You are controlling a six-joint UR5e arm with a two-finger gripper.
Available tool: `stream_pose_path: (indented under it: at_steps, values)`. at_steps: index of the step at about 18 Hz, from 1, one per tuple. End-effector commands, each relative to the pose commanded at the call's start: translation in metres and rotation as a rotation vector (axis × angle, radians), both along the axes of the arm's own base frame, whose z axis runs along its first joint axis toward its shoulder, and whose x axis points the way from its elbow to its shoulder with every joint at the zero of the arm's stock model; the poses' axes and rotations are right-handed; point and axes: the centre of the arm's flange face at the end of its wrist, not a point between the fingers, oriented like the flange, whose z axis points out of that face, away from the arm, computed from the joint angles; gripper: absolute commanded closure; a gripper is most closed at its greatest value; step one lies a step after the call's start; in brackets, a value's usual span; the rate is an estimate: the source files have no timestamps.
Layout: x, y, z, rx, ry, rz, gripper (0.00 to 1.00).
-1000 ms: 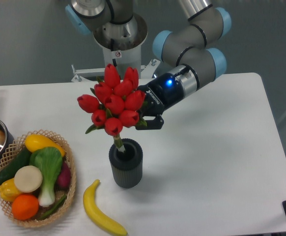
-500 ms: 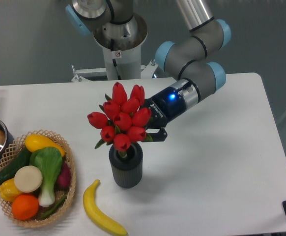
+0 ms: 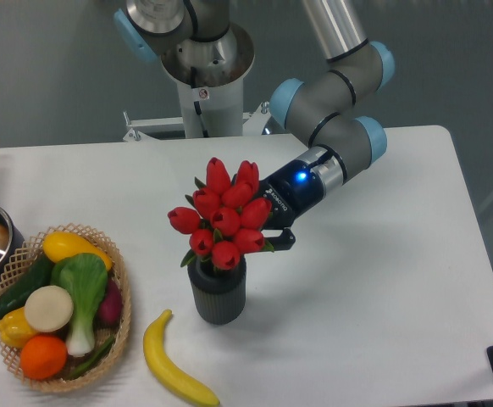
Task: Insert the flowers into the vase
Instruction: 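Push the tulips further down into the vase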
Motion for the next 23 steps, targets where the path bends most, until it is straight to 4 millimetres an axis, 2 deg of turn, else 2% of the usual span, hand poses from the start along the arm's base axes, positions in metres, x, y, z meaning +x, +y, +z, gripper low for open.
stream_pose_path:
  at_steps: [12, 16, 19, 20, 22, 23]
  values:
    - [0.002, -0.001, -0.042, 0.003, 0.015, 0.012, 0.73]
    - [0.002, -0.001, -0.046, 0.004, 0.018, 0.013, 0.72]
    - [0.002, -0.001, -0.046, 0.005, 0.019, 0.013, 0.63]
    - [0.002, -0.001, -0.046, 0.005, 0.02, 0.013, 0.53]
    - [0.0, -0.001, -0.043, 0.009, 0.027, 0.015, 0.44]
    - [0.0, -0.001, -0.042, 0.01, 0.03, 0.015, 0.33]
